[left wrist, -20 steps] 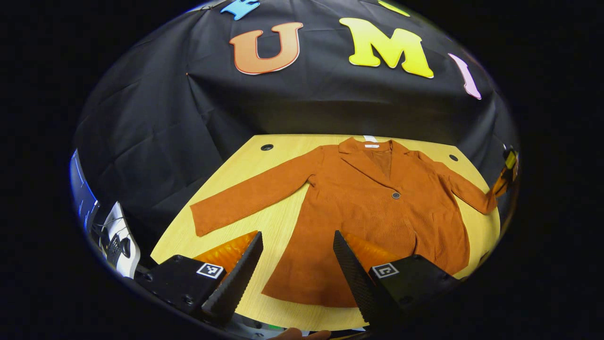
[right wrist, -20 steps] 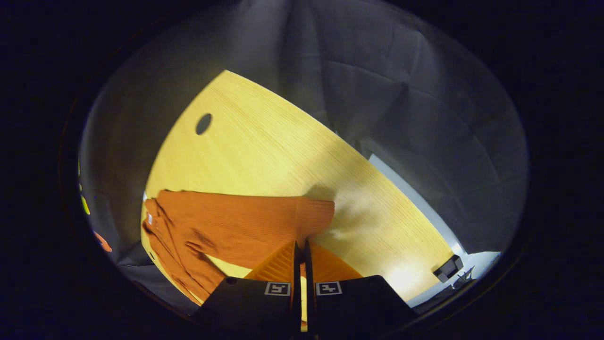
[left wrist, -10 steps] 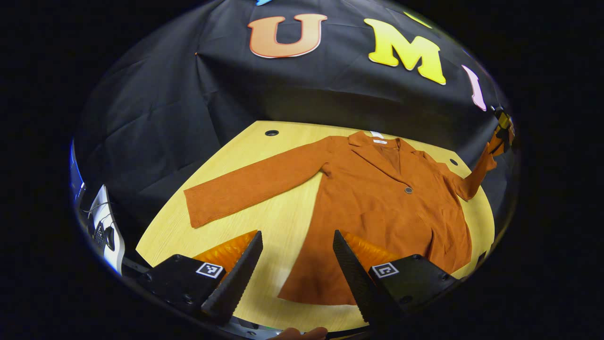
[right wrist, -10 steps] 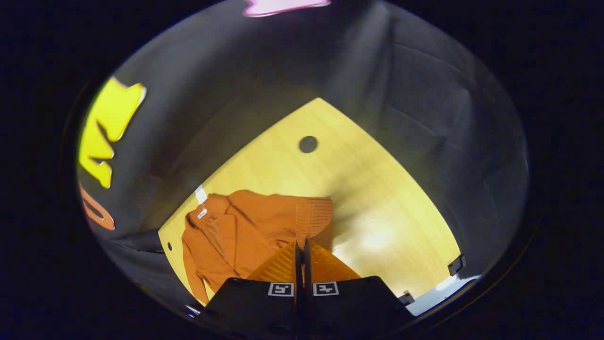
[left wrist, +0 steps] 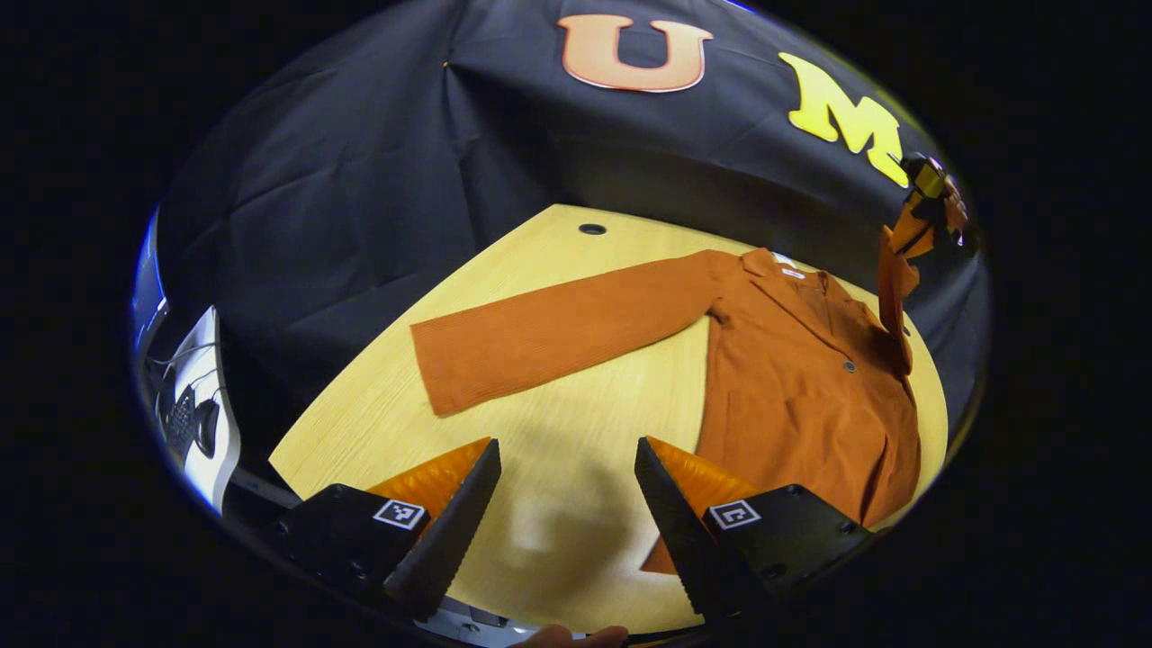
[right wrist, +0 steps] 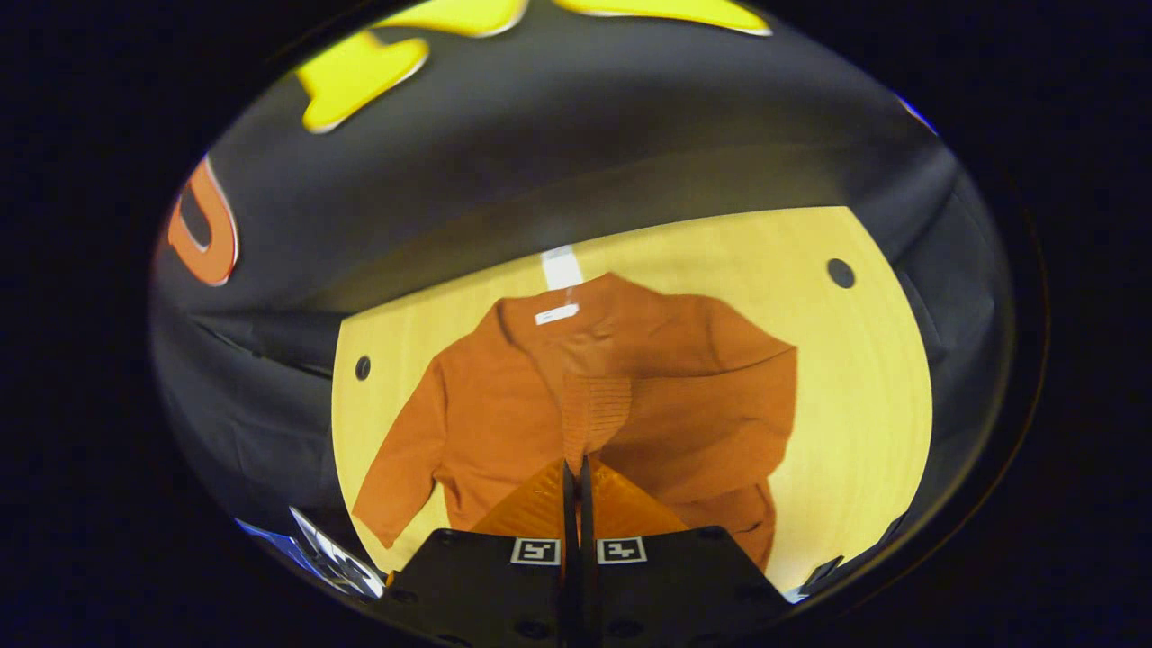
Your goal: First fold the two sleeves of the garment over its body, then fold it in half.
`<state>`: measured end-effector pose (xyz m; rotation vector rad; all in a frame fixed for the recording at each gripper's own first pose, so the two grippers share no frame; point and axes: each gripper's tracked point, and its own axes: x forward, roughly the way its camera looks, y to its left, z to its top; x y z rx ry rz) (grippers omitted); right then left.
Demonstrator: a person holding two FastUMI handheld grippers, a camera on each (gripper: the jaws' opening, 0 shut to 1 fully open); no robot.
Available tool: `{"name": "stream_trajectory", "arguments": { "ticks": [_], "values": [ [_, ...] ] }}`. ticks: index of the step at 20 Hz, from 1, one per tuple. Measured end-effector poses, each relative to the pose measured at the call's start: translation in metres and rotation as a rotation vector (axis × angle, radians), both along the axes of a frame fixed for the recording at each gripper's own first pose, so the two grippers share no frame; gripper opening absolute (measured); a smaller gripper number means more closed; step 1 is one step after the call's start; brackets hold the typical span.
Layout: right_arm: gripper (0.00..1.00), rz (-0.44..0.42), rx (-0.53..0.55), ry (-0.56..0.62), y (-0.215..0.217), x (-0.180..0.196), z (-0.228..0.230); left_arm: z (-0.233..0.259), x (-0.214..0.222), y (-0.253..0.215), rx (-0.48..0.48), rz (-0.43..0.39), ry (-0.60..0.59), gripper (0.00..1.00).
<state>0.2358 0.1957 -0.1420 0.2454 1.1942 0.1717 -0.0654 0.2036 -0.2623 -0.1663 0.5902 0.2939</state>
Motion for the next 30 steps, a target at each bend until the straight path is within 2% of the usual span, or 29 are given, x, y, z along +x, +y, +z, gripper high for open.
{"name": "stream_trajectory", "arguments": {
  "ticks": [7,11,16,18,20,21,22,24,25,26,30],
  "values": [
    [0.00,0.137,-0.012,0.061,0.121,-0.020,-0.041,-0.012,-0.030,0.033,-0.021,0.058,0.000,0.98],
    [0.00,0.148,0.032,0.062,0.178,-0.018,-0.065,-0.008,-0.034,0.020,-0.021,-0.014,-0.024,0.98],
    [0.00,0.119,0.034,0.106,0.193,-0.015,-0.086,-0.005,-0.038,0.013,-0.034,-0.021,-0.024,0.98],
    [0.05,0.064,0.081,0.105,0.195,-0.006,-0.081,-0.006,-0.041,0.010,-0.034,-0.039,-0.016,0.98],
    [0.11,0.058,0.145,0.112,0.196,-0.005,-0.069,-0.007,-0.042,0.012,-0.030,-0.050,-0.009,0.98],
    [0.07,0.069,0.151,0.103,0.195,-0.004,-0.067,-0.006,-0.040,0.013,-0.034,-0.051,-0.012,0.98],
    [0.18,0.084,0.153,0.090,0.192,-0.003,-0.060,-0.008,-0.038,0.011,-0.063,-0.055,-0.009,0.98],
    [0.27,0.124,0.151,0.066,0.185,-0.006,-0.046,-0.010,-0.032,0.016,-0.114,-0.029,0.002,0.97],
    [0.19,0.143,0.168,0.052,0.186,-0.009,-0.037,-0.010,-0.029,0.020,-0.138,-0.013,0.013,0.98],
    [0.24,0.166,0.178,0.039,0.182,-0.012,-0.027,-0.009,-0.025,0.027,-0.145,0.006,0.026,0.98],
    [0.70,0.217,0.192,-0.013,0.157,-0.028,0.006,-0.003,-0.002,0.068,-0.143,0.093,0.081,0.98]
  ]
}}
